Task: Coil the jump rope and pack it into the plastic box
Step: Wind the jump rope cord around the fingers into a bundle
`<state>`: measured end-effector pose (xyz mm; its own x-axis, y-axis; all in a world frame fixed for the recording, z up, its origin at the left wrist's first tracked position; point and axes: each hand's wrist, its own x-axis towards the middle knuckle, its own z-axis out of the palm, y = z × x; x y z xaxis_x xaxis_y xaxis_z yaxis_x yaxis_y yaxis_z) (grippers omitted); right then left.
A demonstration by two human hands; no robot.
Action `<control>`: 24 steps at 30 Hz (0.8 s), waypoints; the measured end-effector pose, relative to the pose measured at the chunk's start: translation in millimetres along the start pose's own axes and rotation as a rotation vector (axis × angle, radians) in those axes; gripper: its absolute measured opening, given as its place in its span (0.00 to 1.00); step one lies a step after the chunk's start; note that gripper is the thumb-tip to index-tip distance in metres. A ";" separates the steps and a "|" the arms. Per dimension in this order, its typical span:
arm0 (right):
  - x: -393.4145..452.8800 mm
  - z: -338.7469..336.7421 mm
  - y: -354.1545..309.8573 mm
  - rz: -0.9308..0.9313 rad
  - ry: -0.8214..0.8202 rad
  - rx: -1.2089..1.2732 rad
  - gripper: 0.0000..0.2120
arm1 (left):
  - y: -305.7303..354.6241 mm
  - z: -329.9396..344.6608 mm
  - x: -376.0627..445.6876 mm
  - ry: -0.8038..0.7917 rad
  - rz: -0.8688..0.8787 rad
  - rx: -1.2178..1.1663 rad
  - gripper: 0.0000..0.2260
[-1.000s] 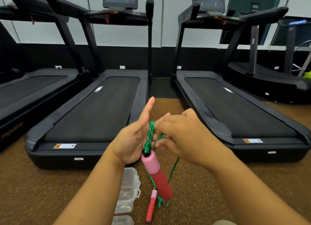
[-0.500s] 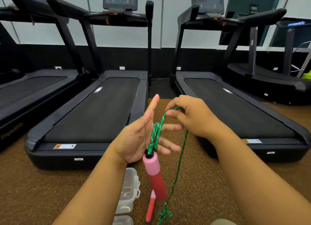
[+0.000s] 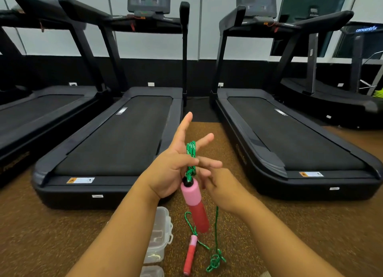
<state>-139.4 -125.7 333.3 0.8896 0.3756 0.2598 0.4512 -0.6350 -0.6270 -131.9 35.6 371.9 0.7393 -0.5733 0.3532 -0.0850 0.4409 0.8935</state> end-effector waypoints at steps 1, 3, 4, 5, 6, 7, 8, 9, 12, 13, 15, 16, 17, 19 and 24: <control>-2.5 3.8 0.1 -0.013 -0.005 -0.050 0.14 | -0.3 -1.0 -0.5 0.023 0.008 0.031 0.45; -7.3 8.4 -1.4 -0.036 -0.024 -0.113 0.13 | -0.9 -3.5 -1.8 0.058 0.023 0.092 0.46; -8.8 8.9 -3.2 -0.055 -0.032 -0.140 0.11 | -1.1 -4.8 -2.7 0.070 0.026 0.121 0.46; -9.9 8.4 -5.6 -0.073 -0.035 -0.173 0.09 | -0.9 -6.2 -3.7 0.077 0.027 0.147 0.46; -11.5 7.7 -7.7 -0.097 -0.034 -0.213 0.09 | -1.4 -7.7 -4.4 0.080 0.027 0.170 0.46; -13.1 6.9 -9.5 -0.120 -0.019 -0.262 0.10 | -2.1 -8.5 -4.5 0.083 0.024 0.188 0.46; -14.3 5.5 -10.6 -0.149 0.010 -0.309 0.11 | -2.9 -9.6 -4.6 0.088 0.016 0.201 0.46; -14.9 3.9 -11.2 -0.170 0.039 -0.355 0.12 | -3.6 -10.4 -5.0 0.094 0.006 0.210 0.46; -17.5 -0.2 -13.3 -0.221 0.091 -0.475 0.11 | -5.8 -13.4 -6.5 0.114 -0.018 0.214 0.47; -18.5 -1.9 -14.8 -0.244 0.098 -0.510 0.10 | -6.3 -14.1 -6.9 0.123 -0.025 0.209 0.47; -21.2 -6.4 -20.9 -0.300 0.112 -0.574 0.07 | -7.6 -15.3 -6.8 0.149 -0.041 0.197 0.48; -22.3 -9.1 -24.6 -0.323 0.128 -0.601 0.06 | -8.6 -15.8 -6.6 0.158 -0.050 0.187 0.48; -22.8 -12.0 -27.8 -0.345 0.152 -0.618 0.04 | -9.0 -16.1 -6.5 0.163 -0.059 0.174 0.48; -22.7 -18.9 -34.0 -0.371 0.169 -0.633 0.04 | -9.6 -16.3 -6.8 0.169 -0.073 0.163 0.48; -13.3 -43.9 -45.2 -0.440 0.238 -0.635 0.04 | -8.2 -16.5 -9.5 0.175 -0.119 0.139 0.45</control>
<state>-168.5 -131.6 390.4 0.5798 0.5724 0.5798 0.6539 -0.7514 0.0879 -127.2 48.9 356.6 0.8531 -0.4818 0.2003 -0.0724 0.2709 0.9599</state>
